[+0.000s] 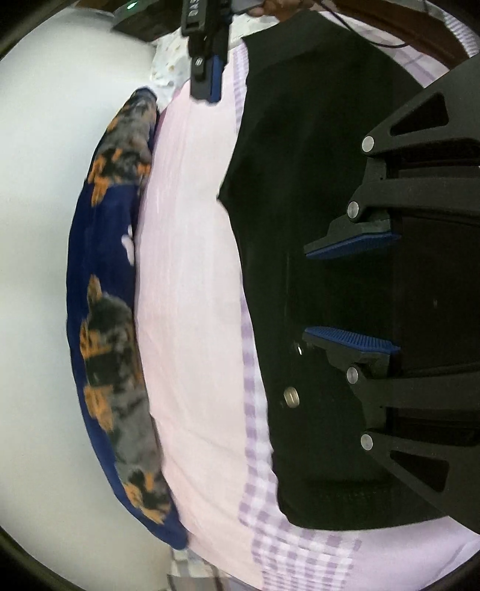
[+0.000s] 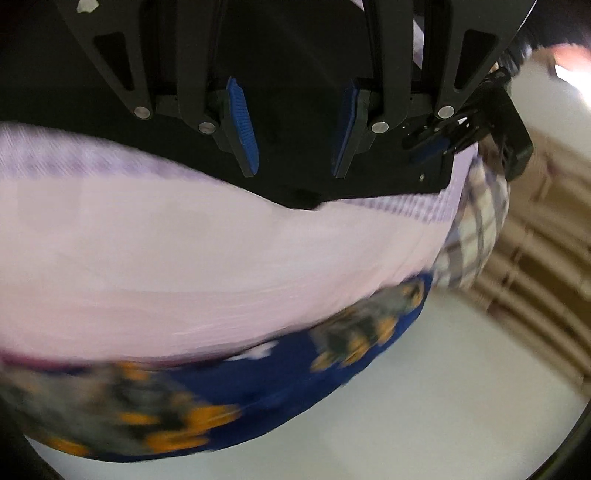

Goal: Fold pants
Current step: 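Move both grippers to the waistband of the folded trousers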

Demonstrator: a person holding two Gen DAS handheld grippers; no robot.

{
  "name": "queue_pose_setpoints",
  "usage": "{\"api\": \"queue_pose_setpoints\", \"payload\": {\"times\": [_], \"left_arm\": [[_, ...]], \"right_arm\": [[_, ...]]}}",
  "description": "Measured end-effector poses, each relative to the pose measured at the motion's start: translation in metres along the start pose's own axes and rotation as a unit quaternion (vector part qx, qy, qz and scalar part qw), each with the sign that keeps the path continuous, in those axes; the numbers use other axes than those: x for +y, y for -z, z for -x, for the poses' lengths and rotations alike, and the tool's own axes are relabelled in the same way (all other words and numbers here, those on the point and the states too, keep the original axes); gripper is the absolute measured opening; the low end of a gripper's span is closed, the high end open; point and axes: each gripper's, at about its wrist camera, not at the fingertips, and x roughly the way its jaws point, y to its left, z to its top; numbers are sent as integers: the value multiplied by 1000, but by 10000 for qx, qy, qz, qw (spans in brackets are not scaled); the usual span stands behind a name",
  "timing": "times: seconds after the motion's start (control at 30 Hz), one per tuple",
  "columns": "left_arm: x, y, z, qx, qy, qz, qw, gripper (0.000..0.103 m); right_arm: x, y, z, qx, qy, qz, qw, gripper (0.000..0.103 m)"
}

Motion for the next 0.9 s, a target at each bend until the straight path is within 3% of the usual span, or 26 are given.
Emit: {"api": "queue_pose_setpoints", "payload": {"times": [0.2, 0.43, 0.47, 0.5, 0.6, 0.77, 0.9], "left_arm": [[17, 6, -2, -16, 136, 122, 9998, 40], [25, 7, -7, -3, 283, 190, 9994, 40], [25, 7, -8, -6, 298, 188, 9994, 40], [27, 6, -8, -1, 323, 197, 9993, 40], [28, 6, -7, -4, 336, 225, 9992, 40], [30, 10, -9, -31, 322, 206, 9993, 40], [26, 13, -11, -43, 192, 76, 9998, 40]], "right_arm": [[27, -24, -68, 765, 21, 681, 9947, 40], [23, -24, -104, 1333, -114, 745, 9882, 35], [22, -23, -103, 1302, -128, 776, 9884, 17], [23, -23, -102, 1259, -98, 823, 9886, 11], [24, -31, -93, 943, -179, 779, 9923, 7], [22, -31, -111, 872, 298, 926, 9914, 7], [17, -30, -112, 655, 340, 777, 9942, 9]]}}
